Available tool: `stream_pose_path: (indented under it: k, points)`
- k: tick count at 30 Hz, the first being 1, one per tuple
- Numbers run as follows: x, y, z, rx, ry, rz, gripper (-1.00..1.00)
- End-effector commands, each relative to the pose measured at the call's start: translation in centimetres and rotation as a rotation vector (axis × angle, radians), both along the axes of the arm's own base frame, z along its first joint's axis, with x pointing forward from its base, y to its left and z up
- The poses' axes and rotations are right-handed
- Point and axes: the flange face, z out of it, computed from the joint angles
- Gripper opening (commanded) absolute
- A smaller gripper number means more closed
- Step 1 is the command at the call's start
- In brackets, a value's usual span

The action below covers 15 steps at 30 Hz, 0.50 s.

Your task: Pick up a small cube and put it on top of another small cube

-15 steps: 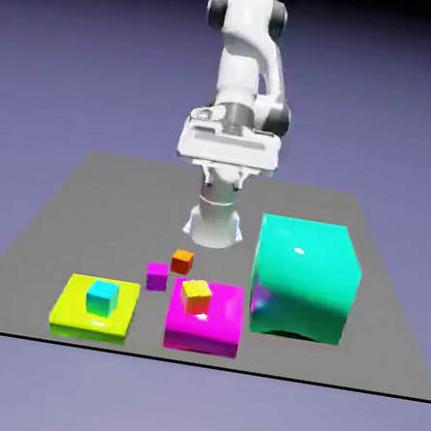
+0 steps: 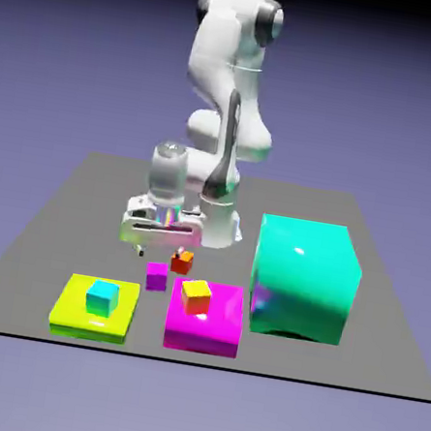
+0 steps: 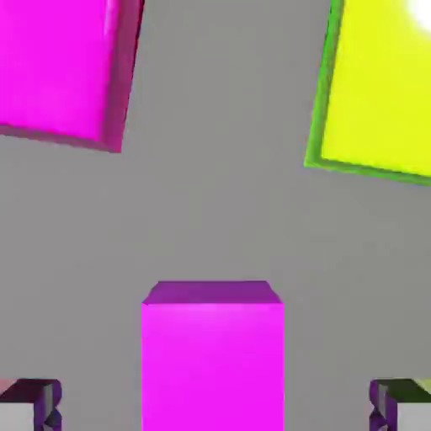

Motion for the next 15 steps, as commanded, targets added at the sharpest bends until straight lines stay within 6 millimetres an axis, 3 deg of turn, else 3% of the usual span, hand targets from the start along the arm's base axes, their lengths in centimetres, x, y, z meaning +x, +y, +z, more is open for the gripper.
stream_pose_path:
  k: [1,8,9,10,15]
  points:
    - [0.1,0.0,-0.8,-0.003,0.001,0.003,0.0]
    - [-0.2,0.2,-6.3,0.005,-0.001,0.003,0.0]
    - [-0.2,0.2,-6.3,0.005,-0.001,0.003,-1.0]
    - [-0.2,0.2,-6.3,0.005,-0.001,0.003,-1.0]
    - [0.2,0.0,-2.3,-0.006,0.001,0.002,-1.0]
